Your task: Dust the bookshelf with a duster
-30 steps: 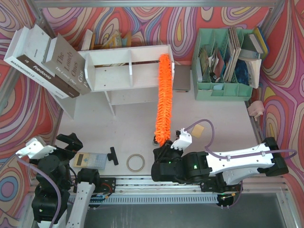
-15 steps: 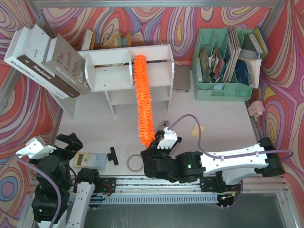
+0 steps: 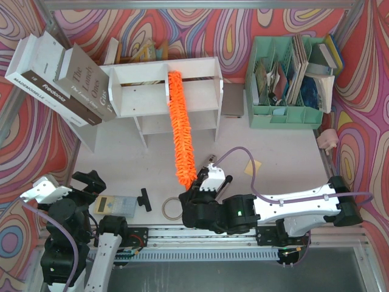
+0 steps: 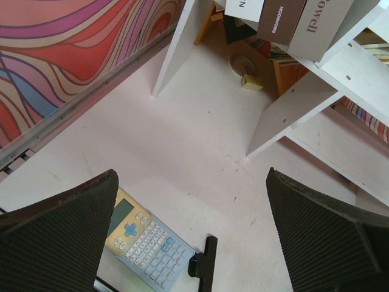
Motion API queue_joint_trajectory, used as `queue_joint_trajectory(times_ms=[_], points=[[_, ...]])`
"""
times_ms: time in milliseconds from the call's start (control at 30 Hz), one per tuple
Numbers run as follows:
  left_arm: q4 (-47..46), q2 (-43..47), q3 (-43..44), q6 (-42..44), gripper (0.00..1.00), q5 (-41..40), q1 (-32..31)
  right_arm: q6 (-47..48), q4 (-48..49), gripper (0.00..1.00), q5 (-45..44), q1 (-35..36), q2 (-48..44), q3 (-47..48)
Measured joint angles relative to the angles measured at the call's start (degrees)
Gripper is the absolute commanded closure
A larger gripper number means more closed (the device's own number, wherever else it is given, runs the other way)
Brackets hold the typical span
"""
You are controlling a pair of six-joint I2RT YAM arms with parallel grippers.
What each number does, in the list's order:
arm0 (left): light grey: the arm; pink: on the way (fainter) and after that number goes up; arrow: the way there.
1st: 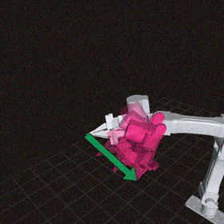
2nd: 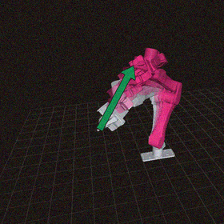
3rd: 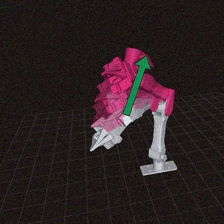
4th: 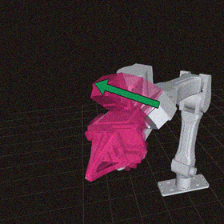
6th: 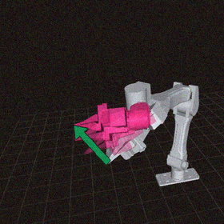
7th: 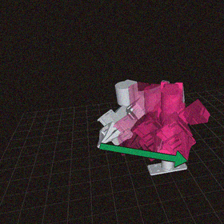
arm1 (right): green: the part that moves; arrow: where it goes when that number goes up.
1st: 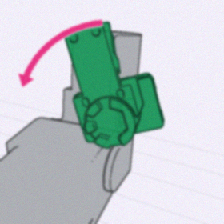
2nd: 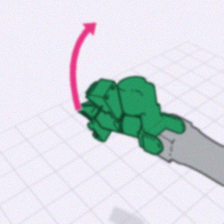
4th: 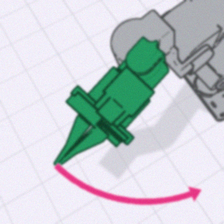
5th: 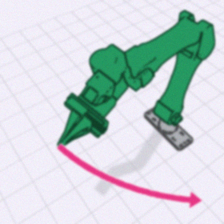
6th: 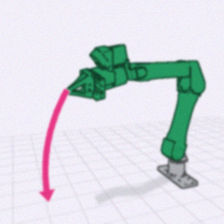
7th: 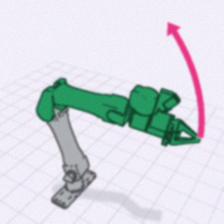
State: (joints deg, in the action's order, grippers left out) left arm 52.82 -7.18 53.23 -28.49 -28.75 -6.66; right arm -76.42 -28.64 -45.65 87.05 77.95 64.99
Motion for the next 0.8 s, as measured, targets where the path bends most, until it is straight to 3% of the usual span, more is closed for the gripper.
queue_joint_trajectory(times_ms=[333,800], points=[[0.0,0.0,0.0,0.0,0.02,0.0,0.0,-10.7,-10.2,1.00,-2.6,0.4,-4.5,-0.2],[0.0,0.0,0.0,0.0,0.02,0.0,0.0,0.9,0.7,1.00,0.7,0.4,-0.4,-0.3]])
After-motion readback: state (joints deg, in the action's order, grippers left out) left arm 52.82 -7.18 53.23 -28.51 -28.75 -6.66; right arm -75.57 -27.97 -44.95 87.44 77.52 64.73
